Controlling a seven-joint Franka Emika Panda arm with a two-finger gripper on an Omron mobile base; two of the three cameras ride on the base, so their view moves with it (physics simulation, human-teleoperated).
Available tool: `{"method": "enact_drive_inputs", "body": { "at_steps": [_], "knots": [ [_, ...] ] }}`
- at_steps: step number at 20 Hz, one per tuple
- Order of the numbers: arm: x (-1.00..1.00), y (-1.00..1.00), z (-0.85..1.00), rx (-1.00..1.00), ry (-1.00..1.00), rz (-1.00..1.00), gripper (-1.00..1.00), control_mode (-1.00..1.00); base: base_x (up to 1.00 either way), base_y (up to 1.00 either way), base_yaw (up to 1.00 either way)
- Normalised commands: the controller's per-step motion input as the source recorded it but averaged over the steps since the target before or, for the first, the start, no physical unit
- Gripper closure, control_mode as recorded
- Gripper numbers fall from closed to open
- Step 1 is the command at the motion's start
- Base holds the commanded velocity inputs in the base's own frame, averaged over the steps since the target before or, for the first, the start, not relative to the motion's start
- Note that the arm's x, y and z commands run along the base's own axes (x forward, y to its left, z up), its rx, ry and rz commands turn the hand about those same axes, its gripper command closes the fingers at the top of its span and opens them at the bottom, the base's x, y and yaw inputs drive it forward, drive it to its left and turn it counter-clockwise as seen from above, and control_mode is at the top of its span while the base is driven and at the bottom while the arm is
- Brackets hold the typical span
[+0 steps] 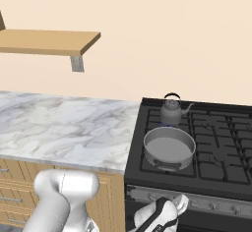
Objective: Pick the kettle from the cabinet and place it on a stove burner. Then pick the pot from the counter and place it on another stove burner. Finally, turn both burners on.
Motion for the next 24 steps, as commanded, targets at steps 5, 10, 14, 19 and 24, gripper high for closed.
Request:
{"method": "enact_drive_inputs", "body": {
  "at_steps": [5, 10, 14, 19, 24],
  "knots": [
    [-0.01, 0.0, 0.0, -0.11, 0.01, 0.0, 1.0, -1.0, 0.0, 0.0, 0.0],
    [-0.03, 0.03, -0.01, 0.0, 0.02, 0.0, -1.0, -1.0, 0.0, 0.0, 0.0],
    [-0.33, 0.0, 0.0, 0.0, 0.0, 0.0, -1.0, -1.0, 0.0, 0.0, 0.0],
    [-0.49, 0.0, 0.05, 0.0, 0.0, 0.0, -1.0, -1.0, 0.0, 0.0, 0.0],
    [-0.55, 0.0, 0.25, 0.0, -0.01, 0.0, -1.0, -1.0, 0.0, 0.0, 0.0]
  ]
}}
